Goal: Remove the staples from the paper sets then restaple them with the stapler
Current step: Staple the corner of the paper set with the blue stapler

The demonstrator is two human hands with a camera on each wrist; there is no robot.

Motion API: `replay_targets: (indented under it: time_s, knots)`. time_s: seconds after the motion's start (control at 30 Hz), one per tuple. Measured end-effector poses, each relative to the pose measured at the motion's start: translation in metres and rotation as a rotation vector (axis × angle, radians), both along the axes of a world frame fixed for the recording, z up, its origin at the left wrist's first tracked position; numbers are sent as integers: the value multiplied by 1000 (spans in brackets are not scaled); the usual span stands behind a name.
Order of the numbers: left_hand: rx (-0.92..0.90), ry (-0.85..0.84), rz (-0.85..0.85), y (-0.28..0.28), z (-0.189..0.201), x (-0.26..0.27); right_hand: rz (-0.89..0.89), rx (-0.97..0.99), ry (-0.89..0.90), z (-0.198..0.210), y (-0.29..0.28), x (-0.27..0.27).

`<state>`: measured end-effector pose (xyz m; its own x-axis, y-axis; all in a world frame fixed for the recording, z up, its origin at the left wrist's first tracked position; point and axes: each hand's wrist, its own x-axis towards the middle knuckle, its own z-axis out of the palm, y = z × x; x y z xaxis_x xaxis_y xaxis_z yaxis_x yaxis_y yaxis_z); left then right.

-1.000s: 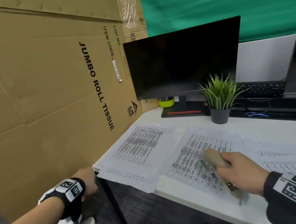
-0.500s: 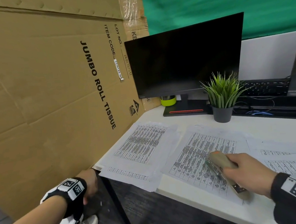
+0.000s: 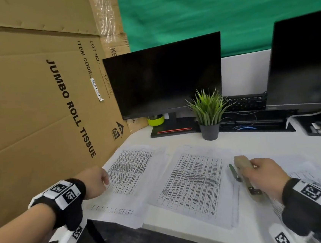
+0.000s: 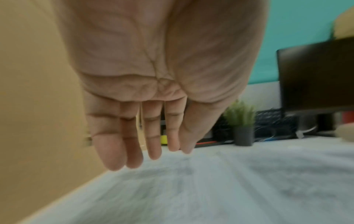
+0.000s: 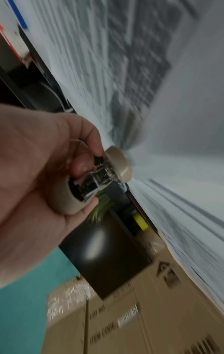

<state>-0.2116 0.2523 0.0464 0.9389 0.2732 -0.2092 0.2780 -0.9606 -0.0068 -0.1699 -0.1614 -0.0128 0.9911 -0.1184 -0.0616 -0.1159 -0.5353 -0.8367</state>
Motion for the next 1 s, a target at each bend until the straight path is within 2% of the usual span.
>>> replay_targets:
  time_s: [0.1,0.23,0.33,0.4,0.47,0.6,0.63,0.7,0.77,0.83,0.93,1.0]
  knots:
    - [-106,-32,-161,-58,3,26,-183,-21,3,-12,-44,20]
    - [-221,15,-372,-155,-8,52,-403,-144,97,-12,-107,46]
    - [-268,43,-524,-228,-17,67,-417,-366,156,1,-144,55]
    - [-289,66,-599,-269,-21,75,-448,-398,192,7,-167,61]
    - [-286,87,-650,-301,-24,82,-489,-399,142,13,-187,68]
    - [-173,207,-715,-338,-30,95,-491,-660,-3,21,-225,76]
    - [-119,249,-731,-343,-32,98,-484,-761,16,21,-235,76]
    - [-23,308,-747,-349,-37,102,-430,-912,196,13,-253,76]
    - [29,329,-746,-352,-42,105,-367,-906,351,-1,-266,75]
    - [39,338,-740,-354,-43,104,-346,-848,385,-9,-274,72]
    - [34,315,-741,-358,-43,102,-436,-766,303,0,-282,68]
    - [32,320,-730,-359,-41,103,-529,-546,167,17,-279,56]
